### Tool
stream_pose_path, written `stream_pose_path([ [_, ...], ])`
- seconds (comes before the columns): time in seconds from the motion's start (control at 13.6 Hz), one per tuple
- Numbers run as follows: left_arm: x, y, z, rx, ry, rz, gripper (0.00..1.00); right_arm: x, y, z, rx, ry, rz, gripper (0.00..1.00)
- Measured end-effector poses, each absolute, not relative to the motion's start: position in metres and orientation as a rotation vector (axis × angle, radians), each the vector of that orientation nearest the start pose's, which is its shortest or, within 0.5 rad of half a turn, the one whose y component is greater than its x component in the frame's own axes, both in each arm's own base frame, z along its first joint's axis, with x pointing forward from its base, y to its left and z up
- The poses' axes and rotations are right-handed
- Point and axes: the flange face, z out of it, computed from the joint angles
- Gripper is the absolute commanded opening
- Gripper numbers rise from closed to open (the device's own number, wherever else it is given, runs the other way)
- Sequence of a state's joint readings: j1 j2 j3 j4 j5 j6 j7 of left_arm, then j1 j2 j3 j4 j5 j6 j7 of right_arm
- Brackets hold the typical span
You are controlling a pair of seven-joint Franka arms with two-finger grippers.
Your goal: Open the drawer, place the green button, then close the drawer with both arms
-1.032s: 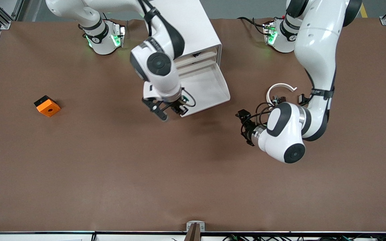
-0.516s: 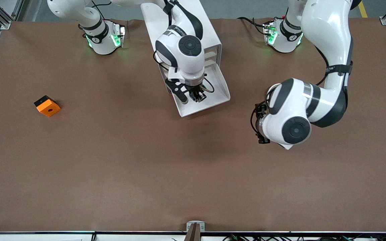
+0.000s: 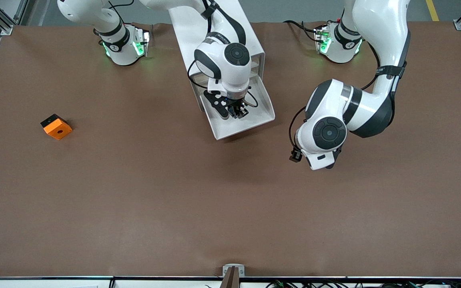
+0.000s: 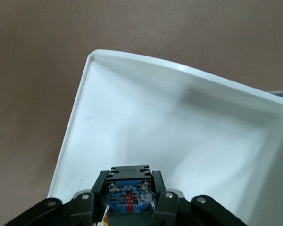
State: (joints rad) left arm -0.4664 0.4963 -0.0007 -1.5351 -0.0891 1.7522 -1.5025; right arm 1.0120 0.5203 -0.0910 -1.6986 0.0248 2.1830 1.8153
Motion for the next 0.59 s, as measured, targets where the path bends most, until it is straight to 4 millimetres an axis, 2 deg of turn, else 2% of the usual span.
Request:
stream_pose_path([
  [0.15, 0.577, -0.302, 0.324, -2.639, -1.391, 0.314, 1.0, 0.397, 0.534, 0.281, -2.859, 1.367, -0.044, 0.0],
  [0.44, 0.546, -0.324, 0.262, -2.81, -1.214, 0.276, 1.0, 0.394, 0.535, 0.278, -2.856, 1.356, -0.048, 0.0],
  [0.59, 0.537, -0.333, 0.245, -2.856, -1.107, 0.281, 1.0, 0.391, 0.537, 0.277, -2.859, 1.348, -0.048, 0.0],
])
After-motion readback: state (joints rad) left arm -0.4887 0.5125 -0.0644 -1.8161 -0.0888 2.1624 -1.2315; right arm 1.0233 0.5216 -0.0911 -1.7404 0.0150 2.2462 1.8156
